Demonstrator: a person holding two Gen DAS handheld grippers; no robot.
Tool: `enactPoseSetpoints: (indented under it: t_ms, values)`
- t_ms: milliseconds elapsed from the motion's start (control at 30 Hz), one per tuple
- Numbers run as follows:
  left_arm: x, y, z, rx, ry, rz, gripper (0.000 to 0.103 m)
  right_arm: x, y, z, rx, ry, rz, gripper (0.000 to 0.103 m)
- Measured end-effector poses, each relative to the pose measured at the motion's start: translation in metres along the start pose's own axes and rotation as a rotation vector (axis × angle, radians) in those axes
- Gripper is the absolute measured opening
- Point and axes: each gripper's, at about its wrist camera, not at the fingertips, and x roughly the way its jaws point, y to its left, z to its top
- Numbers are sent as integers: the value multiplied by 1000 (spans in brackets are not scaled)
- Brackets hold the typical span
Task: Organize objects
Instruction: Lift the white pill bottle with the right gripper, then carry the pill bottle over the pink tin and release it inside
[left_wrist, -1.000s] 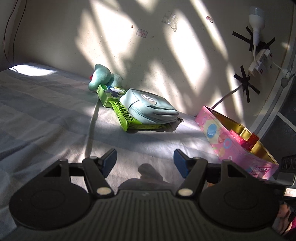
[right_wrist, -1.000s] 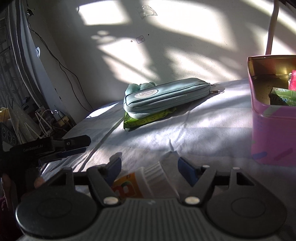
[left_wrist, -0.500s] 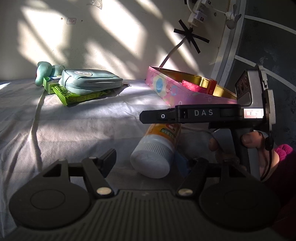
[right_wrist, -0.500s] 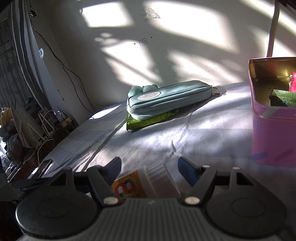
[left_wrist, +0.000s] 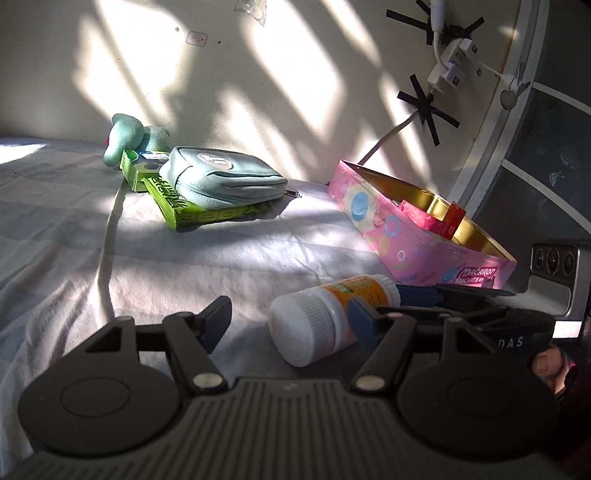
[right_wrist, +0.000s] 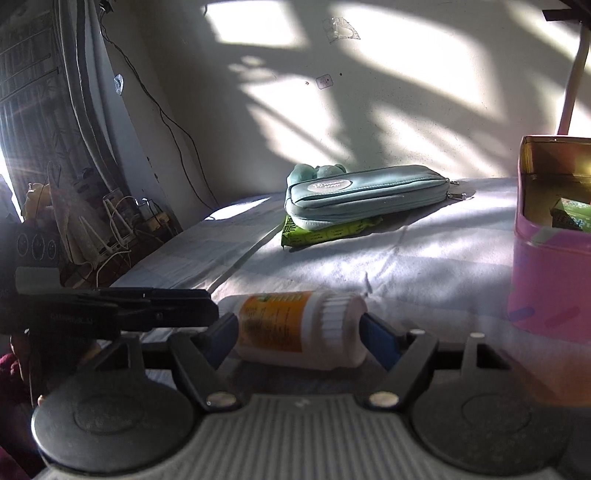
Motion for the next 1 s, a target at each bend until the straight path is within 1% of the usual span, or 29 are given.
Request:
enactPoseSetpoints:
  t_ms: [67, 133, 167, 200, 233, 300, 367, 433, 467, 500, 533, 567, 633, 700, 767, 833, 900, 1000]
  values:
    - [5, 1, 3, -40, 24, -36, 71, -1, 11, 0, -105, -6, -45, 88]
    - [12, -1, 4, -61, 54, -64, 70, 3, 22, -1, -222, 8, -83, 91]
    - [16, -3, 3, -67, 69, -78, 70, 5, 26, -2, -267, 18, -99, 95]
    - [19, -5, 3, -70, 80, -87, 70, 8, 28, -2, -309, 28, -110, 96]
    - [22, -6, 1, -71, 90, -92, 69, 11, 30, -3, -338, 38, -107, 98]
    - [26, -9, -2, -72, 109, -85, 67, 19, 30, -5, -372, 73, -89, 98]
    - [32, -12, -5, -59, 120, -56, 65, 28, 29, -6, -379, 110, -101, 96]
    - [33, -11, -3, -52, 120, -30, 65, 28, 27, -5, -368, 98, -92, 93]
    - [34, -9, 0, -56, 120, -18, 65, 27, 25, -4, -358, 84, -88, 86]
    - [34, -7, 4, -62, 120, -21, 65, 26, 23, -3, -347, 77, -94, 81]
    - [34, -6, 7, -67, 120, -31, 65, 26, 21, -3, -335, 71, -113, 74]
    - [34, -6, 13, -65, 116, -46, 65, 25, 19, -2, -326, 63, -128, 71]
    - [34, -14, 24, -24, 94, -51, 65, 21, 14, 1, -300, 43, -144, 70]
    - [37, -29, 34, 45, 68, -33, 65, 14, 9, 7, -280, 1, -158, 70]
    - [43, -38, 42, 86, 61, -21, 65, 7, 6, 12, -273, -36, -177, 70]
    - [49, -43, 45, 102, 64, -19, 65, 0, 4, 16, -260, -70, -186, 72]
    - [54, -44, 47, 107, 71, -29, 65, -4, 2, 19, -262, -84, -208, 72]
    - [60, -41, 45, 82, 87, -25, 65, 1, -7, 19, -235, -59, -198, 72]
